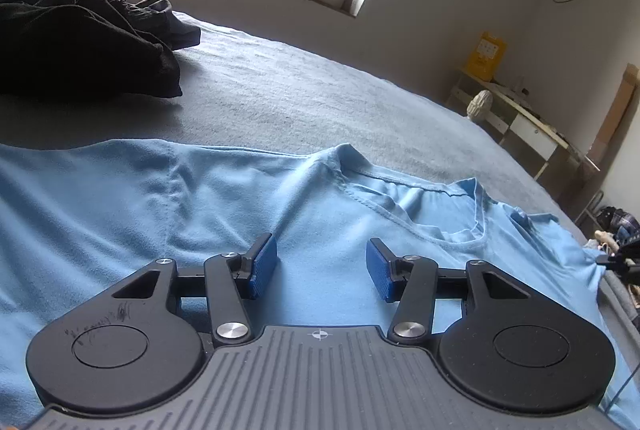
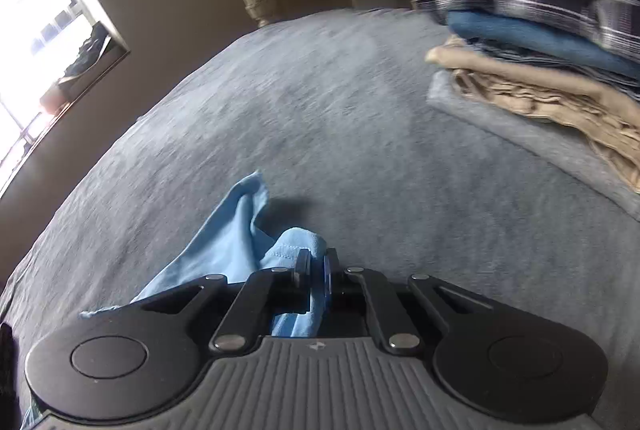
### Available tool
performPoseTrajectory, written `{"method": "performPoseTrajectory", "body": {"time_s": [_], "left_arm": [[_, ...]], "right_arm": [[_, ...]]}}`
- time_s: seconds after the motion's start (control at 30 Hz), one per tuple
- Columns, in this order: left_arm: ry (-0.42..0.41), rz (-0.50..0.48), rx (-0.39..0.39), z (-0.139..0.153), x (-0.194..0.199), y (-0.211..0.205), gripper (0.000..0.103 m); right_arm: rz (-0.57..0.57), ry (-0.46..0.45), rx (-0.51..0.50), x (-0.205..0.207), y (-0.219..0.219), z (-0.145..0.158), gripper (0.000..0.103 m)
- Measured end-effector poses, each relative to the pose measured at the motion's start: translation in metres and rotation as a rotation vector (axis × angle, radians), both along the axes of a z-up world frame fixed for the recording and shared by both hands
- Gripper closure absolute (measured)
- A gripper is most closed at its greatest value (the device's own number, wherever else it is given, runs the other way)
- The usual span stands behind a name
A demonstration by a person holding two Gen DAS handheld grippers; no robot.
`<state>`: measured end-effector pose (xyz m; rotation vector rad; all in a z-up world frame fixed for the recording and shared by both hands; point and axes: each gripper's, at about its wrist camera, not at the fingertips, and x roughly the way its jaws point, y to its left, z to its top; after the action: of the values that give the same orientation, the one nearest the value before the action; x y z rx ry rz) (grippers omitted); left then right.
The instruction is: Fold clothes
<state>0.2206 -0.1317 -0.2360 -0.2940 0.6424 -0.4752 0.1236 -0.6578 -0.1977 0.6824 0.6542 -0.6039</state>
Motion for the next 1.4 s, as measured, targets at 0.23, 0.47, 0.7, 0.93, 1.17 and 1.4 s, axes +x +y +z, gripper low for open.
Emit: {"method": "performPoseTrajectory", "body": {"time_s": [0.23, 0.47, 0.7, 0.93, 1.17, 1.4], "left_arm": [[-0.002, 0.001, -0.018, -0.002, -0.002, -0.001, 0.053], [-0.003, 0.0, -0.042, -0.004, -0.003, 0.002, 0.053], [-0.006, -0.002, -0.056, -0.006, -0.004, 0.003, 0.051], [-0.009, -0.003, -0.066, -0.007, -0.004, 0.003, 0.051], [-0.016, -0.006, -0.068, -0.008, -0.004, 0.003, 0.05], [-0.018, -0.006, -0.074, -0.009, -0.005, 0.004, 0.049]], "right_arm": [[-0.133, 0.009, 0.075, -0.021, -0.016, -0.026, 0.097], [-0.165, 0.0, -0.104, -0.011, -0.021, -0.006, 0.07], [0.093, -0.003, -0.048, 0.062, -0.027, 0.002, 0.049], [0.149, 0.115, -0.012, 0.1, -0.027, -0.016, 0.037], [0.278, 0.138, -0.017, 0.107, -0.027, -0.026, 0.061], [0.251, 0.097, -0.156, 0.101, -0.013, -0.01, 0.1]]}}
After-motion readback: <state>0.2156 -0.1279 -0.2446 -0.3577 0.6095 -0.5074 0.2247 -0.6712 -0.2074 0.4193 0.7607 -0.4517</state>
